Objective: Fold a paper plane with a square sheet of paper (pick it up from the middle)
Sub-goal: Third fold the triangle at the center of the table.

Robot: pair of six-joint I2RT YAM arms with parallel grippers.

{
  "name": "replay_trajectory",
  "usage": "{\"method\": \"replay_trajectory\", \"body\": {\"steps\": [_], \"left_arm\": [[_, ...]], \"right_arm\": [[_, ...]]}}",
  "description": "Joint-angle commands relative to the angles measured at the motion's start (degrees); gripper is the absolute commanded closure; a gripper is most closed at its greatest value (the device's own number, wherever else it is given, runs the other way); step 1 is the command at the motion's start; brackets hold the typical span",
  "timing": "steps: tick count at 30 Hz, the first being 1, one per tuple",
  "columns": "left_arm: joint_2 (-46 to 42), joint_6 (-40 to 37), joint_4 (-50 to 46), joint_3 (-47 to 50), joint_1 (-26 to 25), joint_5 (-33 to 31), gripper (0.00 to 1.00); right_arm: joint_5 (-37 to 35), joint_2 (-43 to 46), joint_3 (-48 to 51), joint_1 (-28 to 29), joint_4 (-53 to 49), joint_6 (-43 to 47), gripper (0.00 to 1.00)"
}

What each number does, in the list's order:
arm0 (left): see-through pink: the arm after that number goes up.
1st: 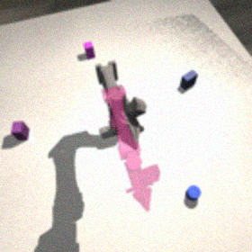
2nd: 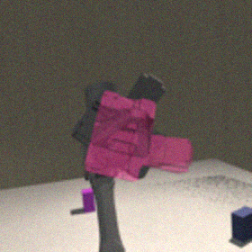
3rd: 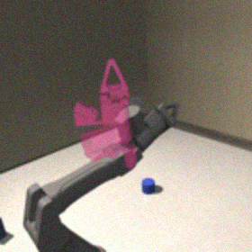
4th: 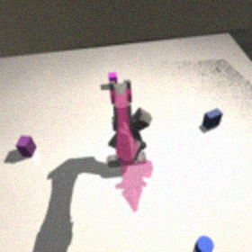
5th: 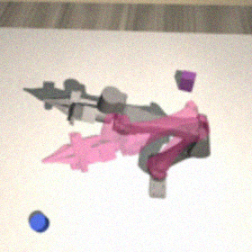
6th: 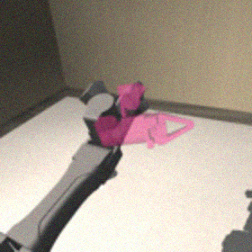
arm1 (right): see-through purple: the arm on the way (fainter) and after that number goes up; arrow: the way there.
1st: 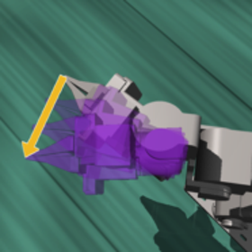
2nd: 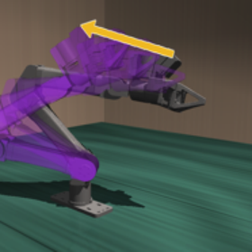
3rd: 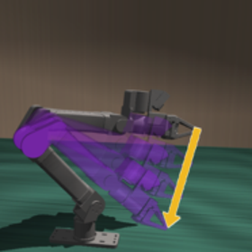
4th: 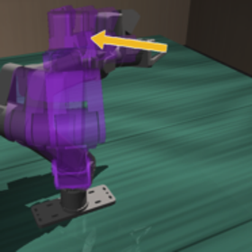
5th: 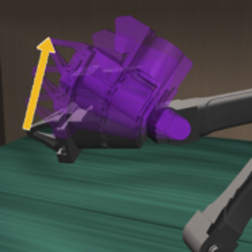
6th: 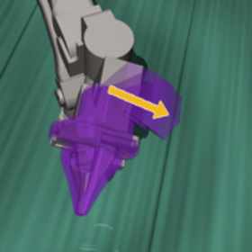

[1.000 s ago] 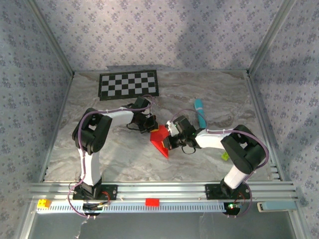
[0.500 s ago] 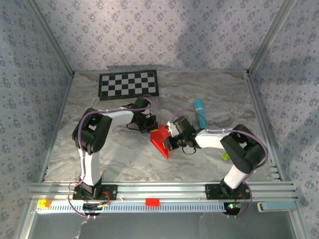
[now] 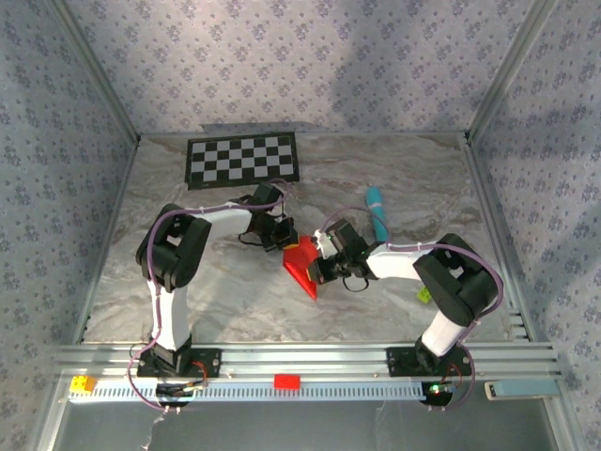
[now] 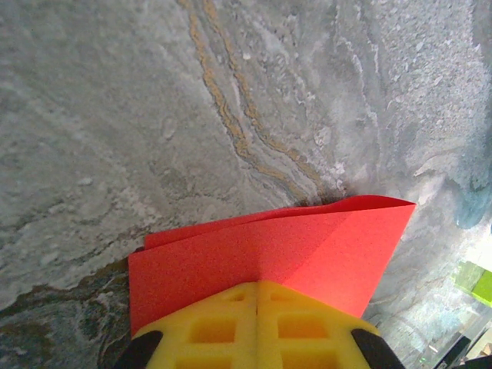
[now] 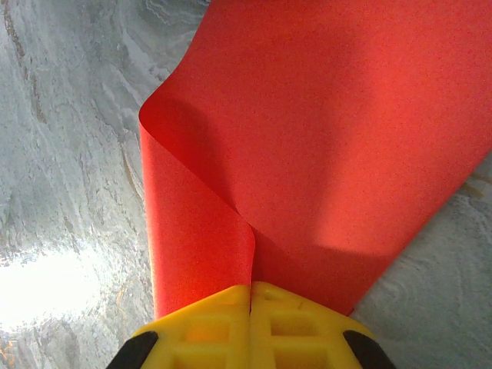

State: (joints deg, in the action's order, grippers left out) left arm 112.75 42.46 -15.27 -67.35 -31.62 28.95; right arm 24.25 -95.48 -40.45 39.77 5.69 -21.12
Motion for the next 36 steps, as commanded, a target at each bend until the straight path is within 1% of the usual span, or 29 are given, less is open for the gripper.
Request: {"method": "replay_trajectory", "body": {"steps": [1, 4, 11, 15, 17, 19, 22, 25, 30, 36], "left_arm": [[1.62, -1.06, -3.9, 0.38, -0.73, -1.62, 0.97], [0.9, -1.14, -3.54, 0.08, -0.73, -1.61, 0.96], [-2.43, -1.63, -3.69, -2.1, -0.77, -2.5, 0.88], [-5.72, -1.84, -4.41, -3.23, -0.73, -4.49, 0.81], [-8.06, -1.21, -4.2, -2.54, -0.82, -5.83, 0.8], [-10.64, 0.12, -2.83, -0.63, -0.89, -6.43, 0.83], [-14.75, 4.52, 1.96, 4.86, -1.36, -5.57, 0.91], [-18.27, 9.46, 8.67, 10.9, -2.49, -4.14, 1.0], [-21.93, 17.76, 20.64, 20.35, -5.8, -3.75, 1.0], [-21.61, 24.33, 30.73, 27.6, -8.47, -3.92, 1.0]], "right_arm": [[-0.91, -1.37, -0.87, -0.07, -1.8, 1.08, 1.0], [-1.24, -1.48, -0.95, -0.08, -2.06, 1.09, 1.0], [-1.23, -1.98, -1.17, -0.09, -2.43, 1.08, 1.0], [-1.31, -2.36, -1.16, 0.05, -2.29, 0.84, 1.0], [-1.27, -2.44, -1.18, 0.05, -2.27, 0.74, 1.0], [-1.48, -2.55, -1.22, 0.05, -2.34, 0.74, 1.0], [-1.81, -2.6, -1.32, 0.05, -2.62, 0.65, 1.0], [-2.01, -2.62, -1.47, 0.02, -2.7, 0.65, 1.0], [-2.19, -2.73, -1.67, 0.05, -3.03, 0.65, 1.0], [-2.53, -2.66, -1.64, 0.06, -3.06, 0.47, 1.0]]}}
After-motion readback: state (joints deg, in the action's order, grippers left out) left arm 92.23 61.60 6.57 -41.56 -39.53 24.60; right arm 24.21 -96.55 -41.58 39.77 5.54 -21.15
